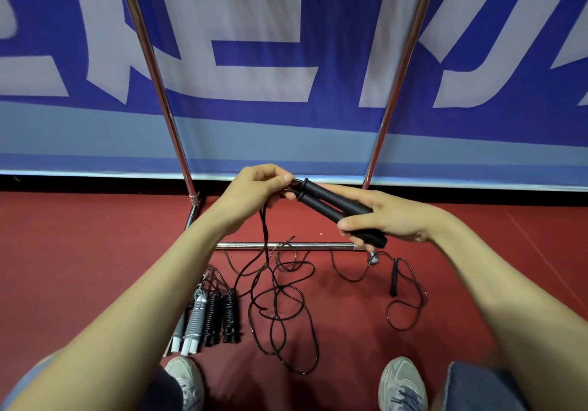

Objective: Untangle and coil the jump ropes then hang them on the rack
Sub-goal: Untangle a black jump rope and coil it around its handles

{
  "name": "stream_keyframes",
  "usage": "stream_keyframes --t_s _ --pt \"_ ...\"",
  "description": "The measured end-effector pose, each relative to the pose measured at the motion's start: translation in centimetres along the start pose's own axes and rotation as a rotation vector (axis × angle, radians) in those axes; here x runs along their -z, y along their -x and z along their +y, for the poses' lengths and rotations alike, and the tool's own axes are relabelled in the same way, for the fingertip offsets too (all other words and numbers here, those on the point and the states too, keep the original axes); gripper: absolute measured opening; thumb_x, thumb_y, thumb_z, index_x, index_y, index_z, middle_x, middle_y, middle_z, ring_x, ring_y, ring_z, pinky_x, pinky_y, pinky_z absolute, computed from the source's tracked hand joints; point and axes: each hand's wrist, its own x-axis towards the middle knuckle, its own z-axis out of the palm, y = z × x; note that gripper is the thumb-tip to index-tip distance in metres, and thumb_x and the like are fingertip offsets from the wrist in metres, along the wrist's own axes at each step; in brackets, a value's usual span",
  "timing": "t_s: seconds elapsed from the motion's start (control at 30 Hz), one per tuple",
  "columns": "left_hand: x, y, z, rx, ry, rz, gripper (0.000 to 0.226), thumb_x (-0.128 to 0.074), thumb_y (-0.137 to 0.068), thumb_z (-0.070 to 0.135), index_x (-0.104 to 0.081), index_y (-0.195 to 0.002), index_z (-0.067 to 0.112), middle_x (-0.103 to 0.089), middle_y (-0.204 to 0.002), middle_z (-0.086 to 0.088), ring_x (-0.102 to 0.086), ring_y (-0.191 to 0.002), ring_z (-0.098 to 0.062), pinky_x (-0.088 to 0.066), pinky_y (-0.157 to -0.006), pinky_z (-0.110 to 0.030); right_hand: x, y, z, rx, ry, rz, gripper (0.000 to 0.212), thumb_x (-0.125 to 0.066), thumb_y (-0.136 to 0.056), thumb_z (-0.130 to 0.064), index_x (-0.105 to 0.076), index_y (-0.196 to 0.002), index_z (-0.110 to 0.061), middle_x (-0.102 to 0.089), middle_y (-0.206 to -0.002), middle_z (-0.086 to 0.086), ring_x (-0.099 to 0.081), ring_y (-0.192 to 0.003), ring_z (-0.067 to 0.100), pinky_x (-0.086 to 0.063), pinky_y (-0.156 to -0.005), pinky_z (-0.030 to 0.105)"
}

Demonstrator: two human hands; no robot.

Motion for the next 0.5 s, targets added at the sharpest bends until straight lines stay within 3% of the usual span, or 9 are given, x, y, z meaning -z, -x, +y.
stream_keyframes --t_s 0.07,0.13,0.17,0.23,0.3,0.37,0.43,0.5 --pt "0.1 0.1 -0.2 -0.038 -0.319 0.052 0.018 -0.060 -0.094 0.027 -0.069 -0.087 0.014 -0.070 -0.068 0.003 -0.043 -0.052 -0.007 -0.036 -0.055 -0.020 0.5 0.0 0.0 -0.013 0.284 0.053 0.069 -0.061 -0.094 -0.015 -0.032 -0.141 -0.058 -0.063 -0.089 -0.012 -0.055 -0.066 0.014 -0.048 -0.061 0.027" --pt "-0.3 0.1 -0.8 -0.074 -0.647 0.078 0.020 -0.061 -0.092 0.034 -0.070 -0.082 0.020 -0.070 -0.067 0.006 -0.048 -0.052 -0.005 -0.042 -0.059 -0.023 0.8 -0.2 -0.1 -0.048 0.740 0.168 0.070 -0.056 -0.096 -0.021 -0.021 -0.142 -0.061 -0.061 -0.094 -0.010 -0.055 -0.065 0.010 -0.047 -0.063 0.023" --pt "-0.5 0.1 -1.0 -0.045 -0.687 0.064 0.021 -0.059 -0.093 0.035 -0.070 -0.083 0.021 -0.070 -0.067 0.006 -0.050 -0.052 -0.005 -0.044 -0.061 -0.025 0.9 -0.5 0.1 -0.062 0.932 0.246 0.071 -0.053 -0.097 -0.022 -0.015 -0.143 -0.062 -0.061 -0.095 -0.003 -0.057 -0.073 0.013 -0.048 -0.068 0.027" --pt "-0.7 0.2 -1.0 0.072 -0.526 -0.012 0.023 -0.052 -0.098 0.033 -0.069 -0.091 0.018 -0.071 -0.067 0.003 -0.049 -0.047 -0.007 -0.046 -0.057 -0.024 1.0 -0.9 0.6 -0.050 1.134 0.459 0.071 -0.046 -0.099 -0.023 -0.008 -0.144 -0.060 -0.058 -0.103 0.005 -0.059 -0.090 0.024 -0.048 -0.074 0.035" --pt "-1.4 0.5 -0.3 0.165 -0.170 -0.103 0.023 -0.044 -0.102 0.026 -0.065 -0.108 0.017 -0.070 -0.069 0.000 -0.048 -0.044 -0.008 -0.044 -0.051 -0.021 1.5 -1.3 1.1 -0.011 1.067 0.671 0.070 -0.044 -0.099 -0.020 -0.008 -0.147 -0.056 -0.054 -0.101 0.006 -0.057 -0.091 0.029 -0.043 -0.070 0.036" --pt "-2.4 1.2 0.3 0.169 0.066 -0.203 0.026 -0.040 -0.104 0.019 -0.053 -0.125 0.025 -0.069 -0.075 -0.003 -0.055 -0.051 -0.010 -0.048 -0.055 -0.021 1.7 -2.0 1.4 0.030 0.804 0.799 0.071 -0.046 -0.098 -0.017 -0.012 -0.147 -0.056 -0.055 -0.098 0.008 -0.056 -0.079 0.028 -0.046 -0.067 0.039" --pt "-4.0 2.0 0.2 0.118 0.104 -0.309 0.038 -0.037 -0.104 0.014 -0.038 -0.133 0.039 -0.067 -0.081 -0.005 -0.062 -0.065 -0.013 -0.050 -0.067 -0.027 1.2 -2.8 1.3 0.108 0.444 0.830 0.071 -0.050 -0.097 -0.015 -0.018 -0.146 -0.056 -0.059 -0.102 0.008 -0.056 -0.067 0.023 -0.050 -0.064 0.041" --pt "-5.5 2.5 -0.3 0.081 0.103 -0.351 0.047 -0.036 -0.104 0.012 -0.027 -0.136 0.045 -0.064 -0.082 -0.004 -0.065 -0.073 -0.015 -0.050 -0.068 -0.027 0.1 -3.6 1.0 0.210 0.084 0.793 0.069 -0.054 -0.097 -0.014 -0.025 -0.146 -0.051 -0.060 -0.104 0.004 -0.056 -0.063 0.018 -0.052 -0.058 0.037"
